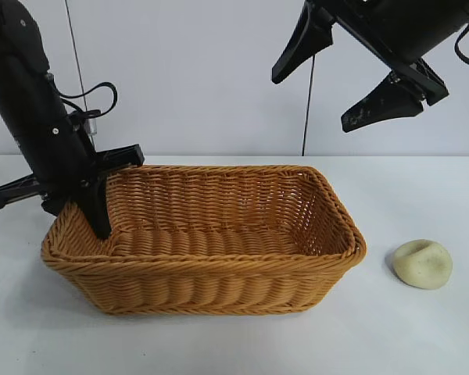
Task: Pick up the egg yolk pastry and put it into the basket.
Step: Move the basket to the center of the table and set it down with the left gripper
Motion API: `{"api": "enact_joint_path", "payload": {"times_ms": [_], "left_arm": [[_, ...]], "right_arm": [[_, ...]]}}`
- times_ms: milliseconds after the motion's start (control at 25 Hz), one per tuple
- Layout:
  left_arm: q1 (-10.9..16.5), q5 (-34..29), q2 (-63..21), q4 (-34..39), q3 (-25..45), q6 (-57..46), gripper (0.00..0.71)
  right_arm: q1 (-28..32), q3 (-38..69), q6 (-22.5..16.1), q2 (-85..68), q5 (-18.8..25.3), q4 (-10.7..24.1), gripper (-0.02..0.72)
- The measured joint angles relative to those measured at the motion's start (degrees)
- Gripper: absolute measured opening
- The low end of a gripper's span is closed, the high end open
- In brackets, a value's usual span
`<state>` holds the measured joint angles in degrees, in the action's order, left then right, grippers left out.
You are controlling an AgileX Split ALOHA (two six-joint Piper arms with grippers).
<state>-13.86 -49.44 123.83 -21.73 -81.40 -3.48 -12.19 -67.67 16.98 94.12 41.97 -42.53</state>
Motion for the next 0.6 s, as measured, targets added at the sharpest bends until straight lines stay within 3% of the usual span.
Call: {"api": "enact_joint_path", "payload": {"times_ms": [80, 200, 280, 400, 600], "left_arm": [[0.0, 0.0, 0.0, -0.6, 0.0, 0.0, 0.235], [0.0, -0.5, 0.0, -0.8, -0.1, 0.0, 0.496], [0.0, -1.7, 0.0, -0.8, -0.4, 0.0, 0.618], [0.0, -3.9, -0.9, -0.8, -1.5, 0.0, 0.674], [0.0, -7.5, -7.0, 0.4, -5.6, 0.0, 0.692]], "right_arm": [[0.0, 0.0, 0.0, 0.0, 0.0, 0.0, 0.695], [0.0, 0.0, 0.0, 0.0, 0.0, 0.0, 0.695], [0.0, 0.0, 0.0, 0.0, 0.0, 0.0, 0.695], [0.0, 0.0, 0.0, 0.0, 0.0, 0.0, 0.695], [0.0, 0.0, 0.0, 0.0, 0.1, 0.0, 0.695]]}}
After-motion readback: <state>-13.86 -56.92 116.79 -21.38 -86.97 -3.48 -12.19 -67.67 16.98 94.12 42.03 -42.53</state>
